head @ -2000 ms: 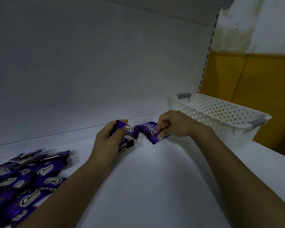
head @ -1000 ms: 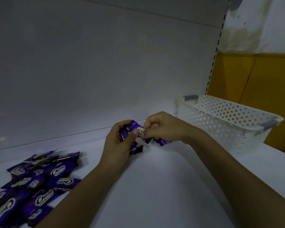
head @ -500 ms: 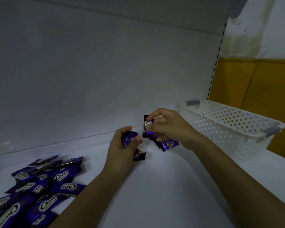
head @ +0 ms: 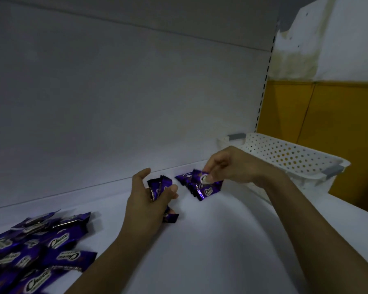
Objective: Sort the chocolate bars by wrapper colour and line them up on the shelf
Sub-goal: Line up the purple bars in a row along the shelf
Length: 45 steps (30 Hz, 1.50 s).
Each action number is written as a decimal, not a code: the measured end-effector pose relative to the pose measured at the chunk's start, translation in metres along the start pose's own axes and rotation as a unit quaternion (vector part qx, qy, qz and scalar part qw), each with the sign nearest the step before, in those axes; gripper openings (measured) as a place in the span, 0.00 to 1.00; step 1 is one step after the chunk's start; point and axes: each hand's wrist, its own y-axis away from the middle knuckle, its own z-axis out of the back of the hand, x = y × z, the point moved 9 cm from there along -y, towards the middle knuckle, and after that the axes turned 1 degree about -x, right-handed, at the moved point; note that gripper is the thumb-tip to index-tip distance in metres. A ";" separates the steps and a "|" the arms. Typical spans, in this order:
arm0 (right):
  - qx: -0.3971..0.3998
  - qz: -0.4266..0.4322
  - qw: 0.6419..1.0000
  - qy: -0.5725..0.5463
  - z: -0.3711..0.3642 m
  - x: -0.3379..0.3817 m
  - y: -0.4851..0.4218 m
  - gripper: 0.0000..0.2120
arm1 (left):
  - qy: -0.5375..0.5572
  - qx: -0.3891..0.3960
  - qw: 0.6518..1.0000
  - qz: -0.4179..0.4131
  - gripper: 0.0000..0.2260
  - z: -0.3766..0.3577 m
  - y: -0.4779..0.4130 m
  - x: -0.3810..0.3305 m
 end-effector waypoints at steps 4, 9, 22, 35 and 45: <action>0.088 -0.054 0.983 0.151 -0.012 -0.017 0.005 0.09 | -0.022 0.002 1.000 -0.014 0.10 -0.003 -0.002 -0.005; 0.063 -0.052 0.974 0.213 -0.016 -0.021 0.000 0.11 | -0.026 0.012 0.999 -0.015 0.09 -0.007 -0.001 -0.004; -0.022 -0.009 0.968 0.251 -0.016 -0.016 -0.010 0.10 | -0.028 0.005 0.999 -0.018 0.16 -0.006 -0.002 -0.005; 0.079 0.075 0.992 -0.068 -0.050 0.030 0.001 0.07 | 0.007 0.058 0.998 -0.027 0.17 -0.015 -0.002 -0.007; -0.023 0.016 0.978 -0.205 -0.026 0.013 -0.004 0.06 | 0.041 0.039 0.998 0.006 0.20 -0.012 0.000 -0.007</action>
